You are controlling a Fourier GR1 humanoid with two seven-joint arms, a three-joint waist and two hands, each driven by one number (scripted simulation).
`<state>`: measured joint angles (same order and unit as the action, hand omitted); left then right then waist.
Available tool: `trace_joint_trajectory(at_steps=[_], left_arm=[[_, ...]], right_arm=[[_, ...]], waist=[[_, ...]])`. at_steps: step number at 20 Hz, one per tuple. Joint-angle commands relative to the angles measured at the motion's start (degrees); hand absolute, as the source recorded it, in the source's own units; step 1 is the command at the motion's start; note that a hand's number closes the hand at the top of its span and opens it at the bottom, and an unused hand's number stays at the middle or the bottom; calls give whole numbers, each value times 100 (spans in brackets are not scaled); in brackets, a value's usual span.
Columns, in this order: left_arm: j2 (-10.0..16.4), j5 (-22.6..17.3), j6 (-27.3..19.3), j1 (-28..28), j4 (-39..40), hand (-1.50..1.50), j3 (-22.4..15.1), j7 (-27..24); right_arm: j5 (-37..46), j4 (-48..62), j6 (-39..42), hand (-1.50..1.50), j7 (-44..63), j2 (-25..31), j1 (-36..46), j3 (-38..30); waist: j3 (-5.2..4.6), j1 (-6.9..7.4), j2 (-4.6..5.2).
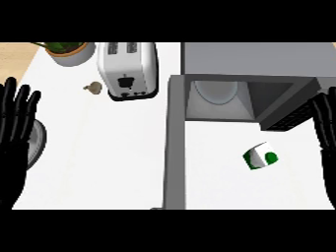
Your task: Pick up the milk, place it into the microwave and close the microwave
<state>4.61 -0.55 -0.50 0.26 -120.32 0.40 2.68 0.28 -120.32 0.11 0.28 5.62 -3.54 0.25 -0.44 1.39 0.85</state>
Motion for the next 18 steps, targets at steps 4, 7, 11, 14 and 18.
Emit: trace_joint_trajectory(at_steps=[4, 7, 11, 14, 18], left_arm=[[412, -610, 619, -328, 999, -150, 765, -765], [417, -1247, 622, -579, 1085, -150, 909, 115], [478, -1354, 900, -23, 956, -150, 1032, -122], [650, -1718, 949, 115, 404, -150, 1277, 427], [308, -1406, 1253, 774, 540, -150, 1081, -398]], right_arm=[[610, 80, -114, -150, 46, -230, 240, 601], [-526, 168, 316, -150, -115, -544, -228, 1194], [-364, -240, 233, -150, -77, -554, -730, 1653], [-699, -210, 621, -150, -558, -466, -1143, 1364], [-87, -341, 25, -150, -468, -558, -1273, 2008]], waist=[[41, -141, -83], [50, -154, -80], [42, -142, -99], [45, -138, -97], [43, -139, -94]])
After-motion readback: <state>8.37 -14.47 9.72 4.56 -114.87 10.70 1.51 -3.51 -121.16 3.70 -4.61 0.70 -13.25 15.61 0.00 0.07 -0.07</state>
